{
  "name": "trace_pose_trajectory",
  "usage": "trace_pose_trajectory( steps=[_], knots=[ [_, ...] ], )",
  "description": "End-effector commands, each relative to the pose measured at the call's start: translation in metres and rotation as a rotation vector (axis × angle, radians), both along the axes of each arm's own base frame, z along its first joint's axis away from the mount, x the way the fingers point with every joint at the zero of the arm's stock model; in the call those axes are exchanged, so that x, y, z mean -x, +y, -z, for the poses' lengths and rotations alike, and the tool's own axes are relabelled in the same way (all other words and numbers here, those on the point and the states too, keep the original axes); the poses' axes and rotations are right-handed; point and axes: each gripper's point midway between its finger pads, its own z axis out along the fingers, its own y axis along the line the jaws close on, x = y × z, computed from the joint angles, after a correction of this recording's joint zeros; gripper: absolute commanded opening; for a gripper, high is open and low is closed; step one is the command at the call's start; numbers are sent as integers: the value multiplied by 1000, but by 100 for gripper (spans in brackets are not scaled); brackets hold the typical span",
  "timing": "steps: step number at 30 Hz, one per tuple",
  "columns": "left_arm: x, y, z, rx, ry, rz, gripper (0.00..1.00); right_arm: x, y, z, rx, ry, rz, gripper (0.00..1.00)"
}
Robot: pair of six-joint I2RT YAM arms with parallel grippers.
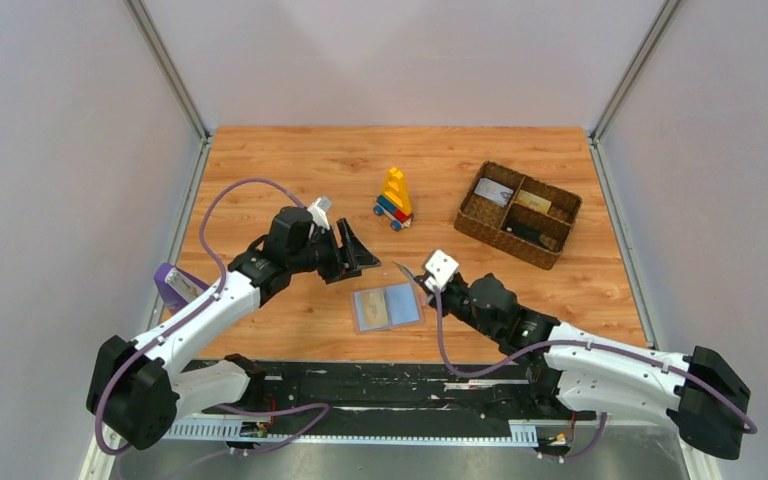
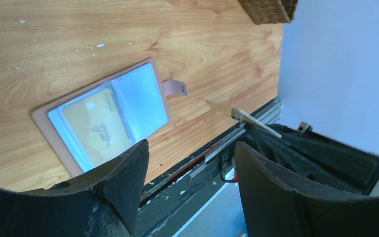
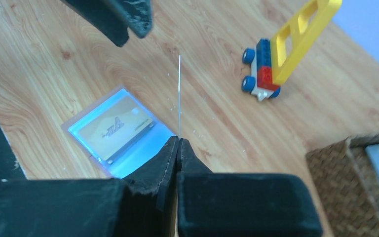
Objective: Take the credit cards out of the card holder
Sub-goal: Remove the credit card from the card holder.
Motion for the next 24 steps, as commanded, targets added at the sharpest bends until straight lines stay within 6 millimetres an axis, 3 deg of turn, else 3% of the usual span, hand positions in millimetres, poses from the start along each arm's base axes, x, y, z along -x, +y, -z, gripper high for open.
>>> trace_pose_trajectory(
  steps=[1,9,20,24],
  knots=[
    [-6,-10,-32,136,-9,-30,73,-5,8,-26,83,-235,-9,0],
    [-4,-16,-24,176,39,-16,73,2,25,-29,141,-298,-26,0],
    [2,-24,-9,209,95,20,60,8,40,-26,147,-307,-45,0],
    [3,-28,-8,239,99,37,49,9,43,-25,151,-313,-51,0]
  ],
)
